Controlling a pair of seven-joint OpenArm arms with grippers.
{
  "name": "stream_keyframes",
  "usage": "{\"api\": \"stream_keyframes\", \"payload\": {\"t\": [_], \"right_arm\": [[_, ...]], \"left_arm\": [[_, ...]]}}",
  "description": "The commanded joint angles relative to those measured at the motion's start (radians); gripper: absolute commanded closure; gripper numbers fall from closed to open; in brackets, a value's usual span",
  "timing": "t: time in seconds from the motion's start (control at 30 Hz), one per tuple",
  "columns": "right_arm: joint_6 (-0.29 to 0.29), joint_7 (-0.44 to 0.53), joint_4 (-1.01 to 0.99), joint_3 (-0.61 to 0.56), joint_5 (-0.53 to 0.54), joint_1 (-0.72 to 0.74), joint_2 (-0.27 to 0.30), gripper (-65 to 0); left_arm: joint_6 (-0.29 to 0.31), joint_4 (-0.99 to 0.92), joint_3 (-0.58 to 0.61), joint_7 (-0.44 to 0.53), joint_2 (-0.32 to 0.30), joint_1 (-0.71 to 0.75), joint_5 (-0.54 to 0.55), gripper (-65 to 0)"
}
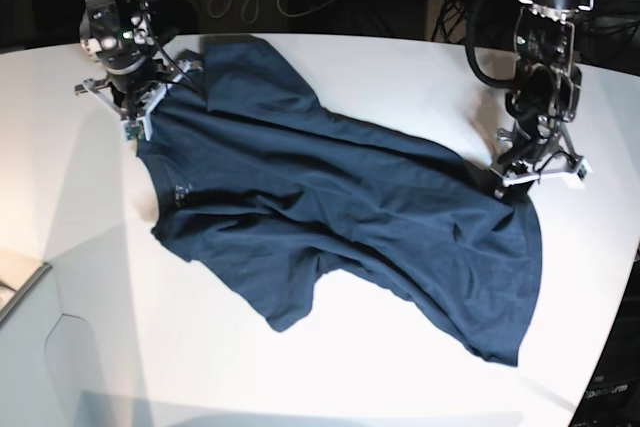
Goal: Layout the t-shirt on the table in an organized manner, then fold the t-shirt properly
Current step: 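Drag the held hem with the left gripper away from the right gripper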
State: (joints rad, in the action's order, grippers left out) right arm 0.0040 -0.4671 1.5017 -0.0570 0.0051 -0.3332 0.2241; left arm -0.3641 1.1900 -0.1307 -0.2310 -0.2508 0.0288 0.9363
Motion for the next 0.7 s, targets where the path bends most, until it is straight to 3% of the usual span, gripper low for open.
{"api": "stream_keyframes", "payload": {"t": [0.0,0.43,0.6,0.67], "right_arm": [[0.001,-0.014,0.009,0.003,0.003,-0.005,0.007,0.0],[0.001,-0.014,0.009,0.003,0.003,-0.005,0.007,0.0],[0.001,-0.014,0.009,0.003,0.003,-0.005,0.007,0.0],[0.001,-0.014,0.009,0.003,0.003,-0.004,0.007,0.0]], "left_arm": [[-0.008,0.006,-0.002,-0.009,-0.006,-0.016,0.003,-33.2],[-0.008,-0.124,0.133,-0.009,-0.008,-0.1,0.003,-32.0],[-0.006,-0.123,0.134,-0.008,-0.008,-0.1,0.003,-12.0],[-0.006,-0.118,0.131,-0.008,-0.009,-0.099,0.003,-0.7]]}}
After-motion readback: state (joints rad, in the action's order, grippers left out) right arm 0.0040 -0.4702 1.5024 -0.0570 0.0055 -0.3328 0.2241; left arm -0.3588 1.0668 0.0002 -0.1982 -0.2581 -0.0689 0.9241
